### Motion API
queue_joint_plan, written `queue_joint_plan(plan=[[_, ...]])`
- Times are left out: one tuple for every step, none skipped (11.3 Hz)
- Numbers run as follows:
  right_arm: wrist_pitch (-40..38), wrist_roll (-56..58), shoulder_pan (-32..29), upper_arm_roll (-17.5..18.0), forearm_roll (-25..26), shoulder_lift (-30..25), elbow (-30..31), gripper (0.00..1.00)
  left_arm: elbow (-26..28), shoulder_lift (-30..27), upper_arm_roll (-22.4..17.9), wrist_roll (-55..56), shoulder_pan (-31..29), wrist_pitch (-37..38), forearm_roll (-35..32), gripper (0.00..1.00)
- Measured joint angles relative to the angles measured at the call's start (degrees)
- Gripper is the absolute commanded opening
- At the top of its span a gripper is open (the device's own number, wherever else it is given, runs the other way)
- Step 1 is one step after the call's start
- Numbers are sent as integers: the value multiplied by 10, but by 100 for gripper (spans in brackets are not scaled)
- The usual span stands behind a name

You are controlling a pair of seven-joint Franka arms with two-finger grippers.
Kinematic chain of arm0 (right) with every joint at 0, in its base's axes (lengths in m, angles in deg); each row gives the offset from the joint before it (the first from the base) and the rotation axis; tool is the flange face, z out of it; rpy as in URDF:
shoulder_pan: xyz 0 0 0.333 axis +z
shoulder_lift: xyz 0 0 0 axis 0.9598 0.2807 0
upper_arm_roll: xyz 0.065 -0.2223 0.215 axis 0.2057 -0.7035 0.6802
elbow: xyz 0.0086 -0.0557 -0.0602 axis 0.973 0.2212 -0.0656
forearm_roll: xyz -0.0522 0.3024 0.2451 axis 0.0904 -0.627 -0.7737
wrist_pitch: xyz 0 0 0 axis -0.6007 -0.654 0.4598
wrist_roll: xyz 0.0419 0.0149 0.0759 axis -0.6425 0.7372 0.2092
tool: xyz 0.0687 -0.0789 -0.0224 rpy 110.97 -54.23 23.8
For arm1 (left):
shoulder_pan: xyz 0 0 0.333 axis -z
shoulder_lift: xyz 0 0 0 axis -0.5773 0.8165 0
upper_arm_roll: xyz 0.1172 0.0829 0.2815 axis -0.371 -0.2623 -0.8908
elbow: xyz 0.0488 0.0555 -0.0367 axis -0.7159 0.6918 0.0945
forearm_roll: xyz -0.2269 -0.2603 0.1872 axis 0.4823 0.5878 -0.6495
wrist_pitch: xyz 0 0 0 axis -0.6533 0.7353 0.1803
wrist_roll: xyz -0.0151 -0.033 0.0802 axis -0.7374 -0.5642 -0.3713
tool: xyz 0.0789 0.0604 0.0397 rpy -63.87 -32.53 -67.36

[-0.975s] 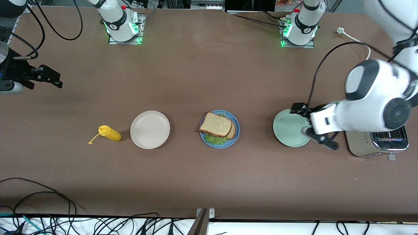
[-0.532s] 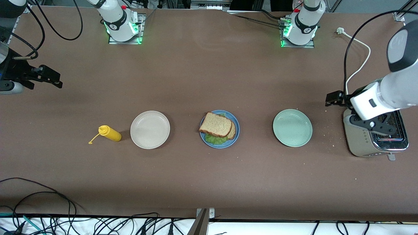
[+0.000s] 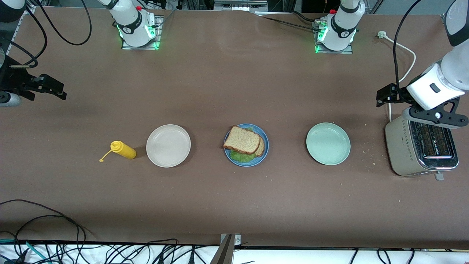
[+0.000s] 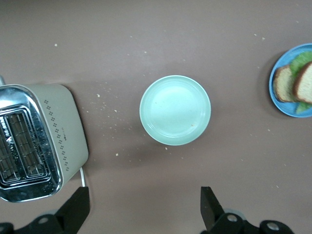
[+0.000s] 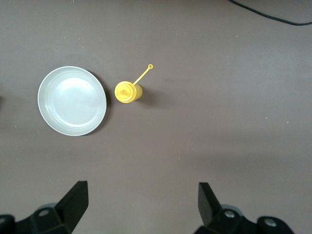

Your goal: Make sandwich in blue plate with both arms

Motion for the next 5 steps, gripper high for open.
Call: queue_joint_plan(plan=[[0, 0, 0, 0, 0, 0, 0, 100, 37, -22, -21, 0, 11, -22, 1, 100], [0, 0, 0, -1, 0, 0, 0, 100, 61, -38, -41, 0, 20, -32, 2, 100], [0, 0, 0, -1, 0, 1, 0, 100, 73, -47, -53, 0, 23, -34, 3, 100], [0, 0, 0, -1, 0, 1, 0, 100, 78, -52, -57, 0, 23, -33, 3, 100], [2, 0, 0, -1, 0, 1, 0, 100, 79, -54, -57, 0, 24, -32, 3, 100]])
